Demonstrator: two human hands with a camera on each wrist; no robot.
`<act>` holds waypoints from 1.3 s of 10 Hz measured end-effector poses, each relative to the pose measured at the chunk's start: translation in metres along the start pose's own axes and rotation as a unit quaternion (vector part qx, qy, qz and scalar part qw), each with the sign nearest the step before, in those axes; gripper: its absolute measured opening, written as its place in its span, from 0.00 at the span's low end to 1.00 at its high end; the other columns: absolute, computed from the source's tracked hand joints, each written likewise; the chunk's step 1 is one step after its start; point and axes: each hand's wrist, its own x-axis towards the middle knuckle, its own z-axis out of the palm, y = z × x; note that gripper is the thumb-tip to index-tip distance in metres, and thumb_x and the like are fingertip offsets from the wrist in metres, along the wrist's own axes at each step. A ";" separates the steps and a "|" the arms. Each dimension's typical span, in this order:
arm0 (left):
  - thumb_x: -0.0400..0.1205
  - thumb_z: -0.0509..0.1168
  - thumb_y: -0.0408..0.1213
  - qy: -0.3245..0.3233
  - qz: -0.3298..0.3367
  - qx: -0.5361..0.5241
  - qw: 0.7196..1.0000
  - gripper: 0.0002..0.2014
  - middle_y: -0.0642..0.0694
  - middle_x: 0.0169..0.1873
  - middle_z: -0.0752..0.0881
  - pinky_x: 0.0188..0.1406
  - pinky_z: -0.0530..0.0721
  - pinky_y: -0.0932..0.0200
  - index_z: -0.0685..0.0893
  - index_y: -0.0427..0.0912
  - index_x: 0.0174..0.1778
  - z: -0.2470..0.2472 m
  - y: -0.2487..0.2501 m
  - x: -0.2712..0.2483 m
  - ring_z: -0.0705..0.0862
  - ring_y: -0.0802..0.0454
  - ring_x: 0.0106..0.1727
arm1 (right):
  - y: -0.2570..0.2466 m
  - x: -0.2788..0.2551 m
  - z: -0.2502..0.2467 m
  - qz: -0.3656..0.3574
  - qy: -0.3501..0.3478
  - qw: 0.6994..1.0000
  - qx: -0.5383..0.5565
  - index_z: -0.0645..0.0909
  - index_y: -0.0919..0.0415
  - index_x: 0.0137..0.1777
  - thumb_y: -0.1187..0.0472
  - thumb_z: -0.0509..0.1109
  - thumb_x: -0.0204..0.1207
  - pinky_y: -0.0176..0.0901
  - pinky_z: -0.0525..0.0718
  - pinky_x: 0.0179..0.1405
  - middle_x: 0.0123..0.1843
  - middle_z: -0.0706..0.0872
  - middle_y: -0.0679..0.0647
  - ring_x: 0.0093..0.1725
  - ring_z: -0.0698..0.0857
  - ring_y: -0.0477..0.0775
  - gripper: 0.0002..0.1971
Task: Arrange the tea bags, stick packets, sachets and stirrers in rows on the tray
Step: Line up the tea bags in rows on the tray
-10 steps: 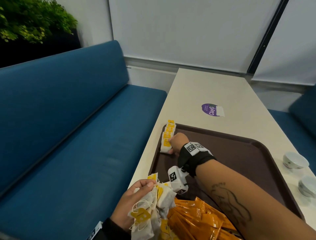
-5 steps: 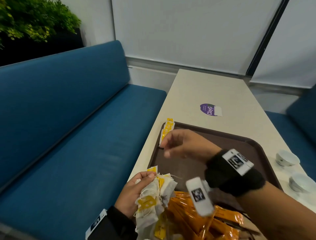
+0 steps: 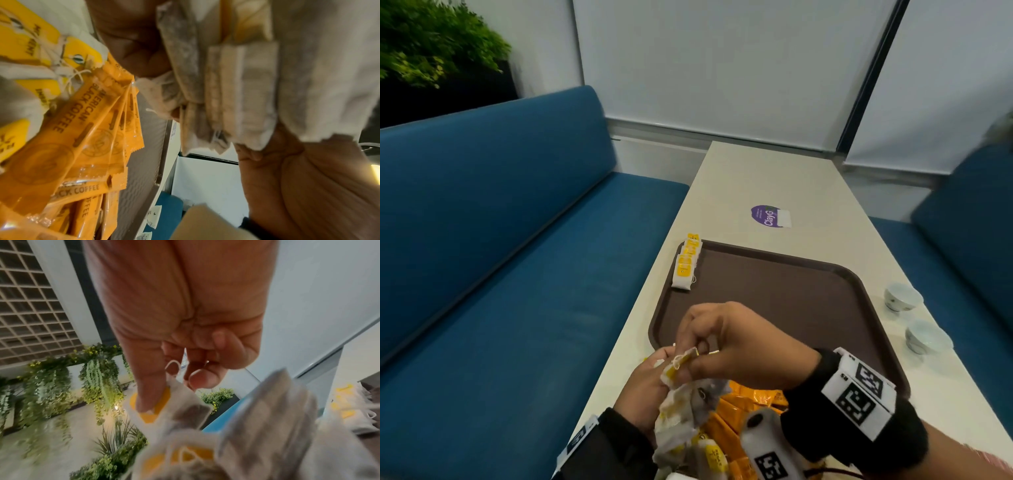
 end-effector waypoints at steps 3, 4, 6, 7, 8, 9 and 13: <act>0.80 0.65 0.37 0.083 -0.043 -0.073 0.993 0.09 0.40 0.38 0.90 0.33 0.84 0.59 0.84 0.34 0.49 -0.020 -0.008 0.011 0.86 0.48 0.38 | 0.053 0.060 -0.028 0.147 0.227 0.958 0.095 0.80 0.69 0.46 0.69 0.69 0.78 0.41 0.81 0.32 0.39 0.83 0.64 0.31 0.80 0.54 0.03; 0.80 0.65 0.36 0.093 -0.035 -0.047 0.994 0.10 0.40 0.39 0.89 0.28 0.84 0.66 0.84 0.33 0.50 -0.030 -0.007 0.014 0.86 0.49 0.38 | 0.091 0.100 -0.035 0.235 0.183 0.954 0.024 0.79 0.63 0.45 0.69 0.67 0.78 0.36 0.80 0.30 0.37 0.81 0.57 0.28 0.79 0.48 0.02; 0.77 0.67 0.34 0.136 -0.024 -0.052 0.989 0.07 0.44 0.32 0.90 0.30 0.84 0.64 0.86 0.33 0.42 -0.047 -0.005 0.020 0.85 0.48 0.39 | 0.139 0.157 -0.018 0.353 0.112 0.926 0.065 0.78 0.71 0.64 0.72 0.68 0.74 0.35 0.80 0.24 0.34 0.79 0.54 0.30 0.80 0.49 0.17; 0.77 0.67 0.34 0.145 -0.021 -0.056 0.988 0.07 0.44 0.33 0.90 0.33 0.83 0.60 0.87 0.34 0.41 -0.053 -0.008 0.023 0.85 0.48 0.40 | 0.150 0.170 -0.016 0.362 0.107 0.925 0.029 0.79 0.72 0.63 0.71 0.70 0.73 0.38 0.86 0.33 0.35 0.80 0.53 0.33 0.82 0.50 0.18; 0.78 0.67 0.34 0.147 -0.032 -0.068 0.986 0.07 0.44 0.33 0.90 0.34 0.83 0.60 0.87 0.34 0.41 -0.055 -0.007 0.025 0.85 0.48 0.40 | 0.155 0.176 -0.015 0.379 0.092 0.921 -0.010 0.80 0.71 0.62 0.68 0.71 0.73 0.30 0.79 0.23 0.34 0.78 0.52 0.31 0.81 0.47 0.17; 0.79 0.66 0.33 0.140 -0.036 -0.068 0.987 0.07 0.45 0.34 0.90 0.31 0.83 0.63 0.87 0.34 0.41 -0.055 -0.008 0.026 0.85 0.49 0.40 | 0.152 0.181 -0.012 0.407 0.029 0.903 -0.137 0.83 0.67 0.60 0.62 0.74 0.73 0.30 0.77 0.33 0.31 0.74 0.51 0.38 0.79 0.50 0.17; 0.77 0.66 0.34 0.118 -0.019 -0.087 0.989 0.07 0.41 0.38 0.88 0.44 0.81 0.55 0.84 0.34 0.44 -0.049 -0.003 0.024 0.84 0.47 0.41 | 0.104 0.130 -0.024 0.305 0.130 0.943 0.039 0.72 0.57 0.34 0.60 0.77 0.72 0.45 0.75 0.31 0.36 0.79 0.54 0.35 0.77 0.51 0.14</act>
